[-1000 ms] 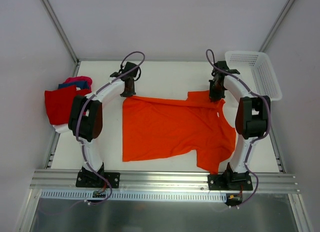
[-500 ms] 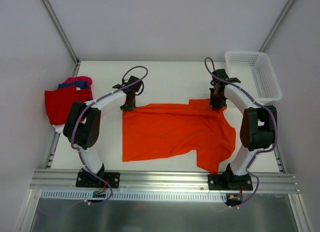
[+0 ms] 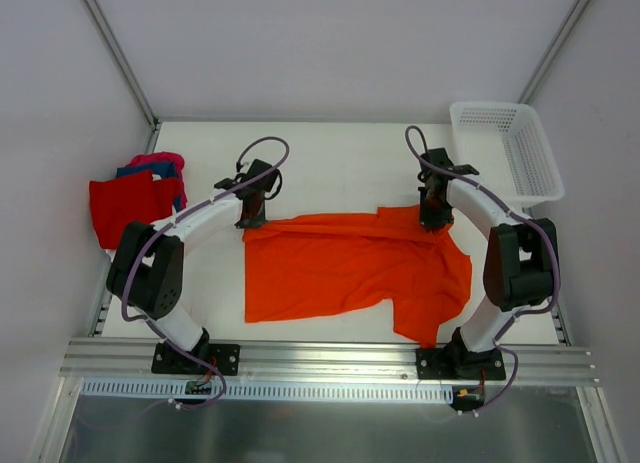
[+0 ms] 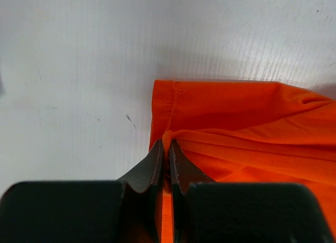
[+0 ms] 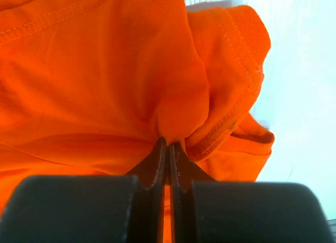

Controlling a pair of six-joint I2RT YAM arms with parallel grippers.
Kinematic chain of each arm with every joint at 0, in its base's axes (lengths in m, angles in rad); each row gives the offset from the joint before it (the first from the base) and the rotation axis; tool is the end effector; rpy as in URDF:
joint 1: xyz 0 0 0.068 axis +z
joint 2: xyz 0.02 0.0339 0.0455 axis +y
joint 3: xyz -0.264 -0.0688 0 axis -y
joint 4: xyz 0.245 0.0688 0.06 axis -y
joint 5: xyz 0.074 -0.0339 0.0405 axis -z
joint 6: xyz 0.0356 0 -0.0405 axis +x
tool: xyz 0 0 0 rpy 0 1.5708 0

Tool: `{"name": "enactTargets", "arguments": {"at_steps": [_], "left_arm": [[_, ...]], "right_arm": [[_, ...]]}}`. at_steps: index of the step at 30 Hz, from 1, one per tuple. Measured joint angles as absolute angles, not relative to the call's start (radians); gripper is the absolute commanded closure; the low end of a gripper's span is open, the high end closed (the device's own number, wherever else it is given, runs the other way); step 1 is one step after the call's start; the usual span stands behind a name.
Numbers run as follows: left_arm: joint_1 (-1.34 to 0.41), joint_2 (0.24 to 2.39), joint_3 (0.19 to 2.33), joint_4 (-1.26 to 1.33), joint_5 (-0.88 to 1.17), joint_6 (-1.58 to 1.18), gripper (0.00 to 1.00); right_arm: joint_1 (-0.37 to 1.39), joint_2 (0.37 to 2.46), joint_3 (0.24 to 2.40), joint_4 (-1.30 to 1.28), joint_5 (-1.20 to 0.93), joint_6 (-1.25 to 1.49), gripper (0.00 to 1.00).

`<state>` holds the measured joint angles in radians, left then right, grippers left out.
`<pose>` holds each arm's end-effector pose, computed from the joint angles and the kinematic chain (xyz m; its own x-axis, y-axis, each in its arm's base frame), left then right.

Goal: Fold and stack the t-shirts
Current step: Fold the tshirt

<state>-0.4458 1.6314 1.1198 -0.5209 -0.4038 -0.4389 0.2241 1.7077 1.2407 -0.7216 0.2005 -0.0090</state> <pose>0.3071 -0.1313 0.2177 -0.7925 -0.0544 -0.6074 -0.1348 0.9870 0.0875 0.3354 0.0692 0.2173 -0.9033 -0.2149 -0.3713 -0.1535 0.9701 -0.1881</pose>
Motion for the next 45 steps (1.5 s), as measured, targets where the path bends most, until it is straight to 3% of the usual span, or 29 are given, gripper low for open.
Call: {"name": "enactTargets", "arguments": {"at_steps": [10,12,15,16,17,18,19,24,29,33,35,37,38,39,40,42,45], "left_arm": [[-0.447,1.665,1.1,-0.521,-0.395,-0.439,0.97],[-0.453,1.69,1.099,-0.521,-0.394,-0.44,0.8],[-0.462,1.706,1.089,-0.522,-0.395,-0.44,0.4],[-0.466,1.706,1.084,-0.523,-0.397,-0.446,0.23],[-0.472,1.706,1.08,-0.524,-0.403,-0.449,0.12],[-0.479,1.706,1.077,-0.524,-0.406,-0.455,0.06],[-0.487,1.705,1.074,-0.524,-0.414,-0.462,0.01],[-0.54,1.665,1.065,-0.53,-0.459,-0.473,0.01],[-0.574,1.523,1.09,-0.539,-0.477,-0.472,0.01],[-0.584,1.429,1.123,-0.537,-0.48,-0.472,0.04],[-0.588,1.42,1.132,-0.537,-0.481,-0.472,0.1],[-0.59,1.446,1.138,-0.536,-0.48,-0.477,0.28],[-0.59,1.471,1.14,-0.535,-0.48,-0.479,0.38],[-0.59,1.502,1.141,-0.534,-0.478,-0.484,0.5],[-0.59,1.537,1.142,-0.535,-0.476,-0.49,0.77],[-0.59,1.61,1.142,-0.535,-0.473,-0.498,0.97],[-0.59,1.694,1.142,-0.538,-0.472,-0.511,1.0]], "right_arm": [[0.234,1.697,1.196,-0.723,0.223,0.019,0.99],[0.235,1.697,1.183,-0.722,0.229,0.022,0.99],[0.236,1.697,1.166,-0.725,0.241,0.026,0.99],[0.236,1.697,1.162,-0.727,0.248,0.027,0.91],[0.236,1.697,1.157,-0.728,0.251,0.03,0.79],[0.237,1.697,1.15,-0.73,0.256,0.039,0.62],[0.239,1.695,1.142,-0.732,0.262,0.047,0.57],[0.271,1.627,1.098,-0.751,0.31,0.064,0.4],[0.318,1.373,1.109,-0.771,0.313,0.068,0.28],[0.321,1.206,1.17,-0.764,0.266,0.06,0.34],[0.32,1.173,1.174,-0.751,0.24,0.058,0.48],[0.32,1.175,1.164,-0.736,0.214,0.054,0.66],[0.321,1.19,1.152,-0.726,0.202,0.053,0.86],[0.321,1.209,1.134,-0.705,0.191,0.049,0.97],[0.32,1.237,1.11,-0.684,0.178,0.057,0.99],[0.321,1.292,1.071,-0.661,0.157,0.066,1.0],[0.321,1.401,1.042,-0.625,0.122,0.067,1.0]]}}
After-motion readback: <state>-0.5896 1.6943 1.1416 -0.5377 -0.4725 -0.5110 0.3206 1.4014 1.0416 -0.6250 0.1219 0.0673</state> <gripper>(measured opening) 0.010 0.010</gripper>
